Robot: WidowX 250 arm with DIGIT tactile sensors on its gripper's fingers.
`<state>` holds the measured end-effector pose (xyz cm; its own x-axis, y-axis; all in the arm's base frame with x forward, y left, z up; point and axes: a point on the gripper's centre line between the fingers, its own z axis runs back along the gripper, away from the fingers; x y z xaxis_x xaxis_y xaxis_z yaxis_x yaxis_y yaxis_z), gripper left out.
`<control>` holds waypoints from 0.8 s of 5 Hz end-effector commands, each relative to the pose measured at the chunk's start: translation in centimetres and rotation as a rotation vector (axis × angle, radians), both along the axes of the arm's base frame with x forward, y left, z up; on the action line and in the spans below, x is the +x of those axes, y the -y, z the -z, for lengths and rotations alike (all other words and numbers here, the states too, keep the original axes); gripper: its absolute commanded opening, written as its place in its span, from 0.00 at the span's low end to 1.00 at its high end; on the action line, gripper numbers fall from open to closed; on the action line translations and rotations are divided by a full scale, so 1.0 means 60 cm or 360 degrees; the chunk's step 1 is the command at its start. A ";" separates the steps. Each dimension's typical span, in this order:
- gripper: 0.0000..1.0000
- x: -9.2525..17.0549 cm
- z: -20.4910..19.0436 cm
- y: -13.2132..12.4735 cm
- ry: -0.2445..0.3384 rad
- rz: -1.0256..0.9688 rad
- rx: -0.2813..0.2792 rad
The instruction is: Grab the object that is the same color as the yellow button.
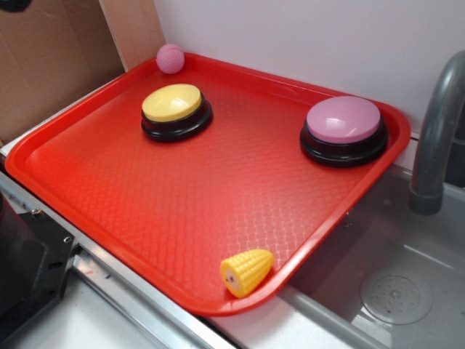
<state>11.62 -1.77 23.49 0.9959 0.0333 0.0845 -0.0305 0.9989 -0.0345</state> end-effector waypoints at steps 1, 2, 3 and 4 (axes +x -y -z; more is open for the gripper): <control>1.00 0.000 0.000 0.000 0.0000 0.0000 0.0000; 1.00 0.017 0.023 0.047 0.0113 0.0123 -0.0038; 1.00 0.030 0.050 0.102 0.0104 0.0200 -0.0067; 1.00 0.038 0.086 0.150 0.0083 0.0265 -0.0110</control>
<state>13.79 -10.46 17.63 0.9861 -0.1240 0.1110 0.1343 0.9868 -0.0906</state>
